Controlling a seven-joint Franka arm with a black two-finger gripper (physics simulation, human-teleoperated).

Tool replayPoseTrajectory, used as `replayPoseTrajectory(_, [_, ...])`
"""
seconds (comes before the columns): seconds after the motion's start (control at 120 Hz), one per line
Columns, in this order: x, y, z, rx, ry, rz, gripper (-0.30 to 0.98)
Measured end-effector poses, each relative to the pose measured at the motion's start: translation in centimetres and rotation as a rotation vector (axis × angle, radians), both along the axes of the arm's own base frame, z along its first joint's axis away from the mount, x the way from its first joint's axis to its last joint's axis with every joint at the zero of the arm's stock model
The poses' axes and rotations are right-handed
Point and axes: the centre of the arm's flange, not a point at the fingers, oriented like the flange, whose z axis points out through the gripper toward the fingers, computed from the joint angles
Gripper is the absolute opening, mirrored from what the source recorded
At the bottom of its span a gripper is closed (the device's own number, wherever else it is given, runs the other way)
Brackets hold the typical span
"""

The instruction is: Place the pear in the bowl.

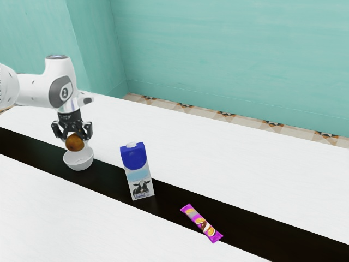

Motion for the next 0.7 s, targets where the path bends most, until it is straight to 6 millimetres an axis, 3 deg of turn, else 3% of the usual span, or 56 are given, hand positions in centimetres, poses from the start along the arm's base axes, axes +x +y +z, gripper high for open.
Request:
replayPoseTrajectory(0.1, [-0.2, 0.5, -1.6, -0.004, 0.024, 0.004, 0.32])
replayPoseTrajectory(0.208, [-0.2, 0.8, -2.0, -0.005, 0.028, 0.004, 0.32])
replayPoseTrajectory(0.35, [-0.3, 0.9, -2.0, -0.009, 0.024, 0.001, 0.50])
replayPoseTrajectory(0.508, [-0.1, 0.7, -1.6, -0.011, 0.017, -0.011, 0.60])
replayPoseTrajectory(0.625, [0.1, -0.8, 1.0, -0.007, -0.020, -0.052, 0.63])
replayPoseTrajectory(0.7, [-0.2, -4.6, 5.0, -0.010, -0.060, -0.141, 0.65])
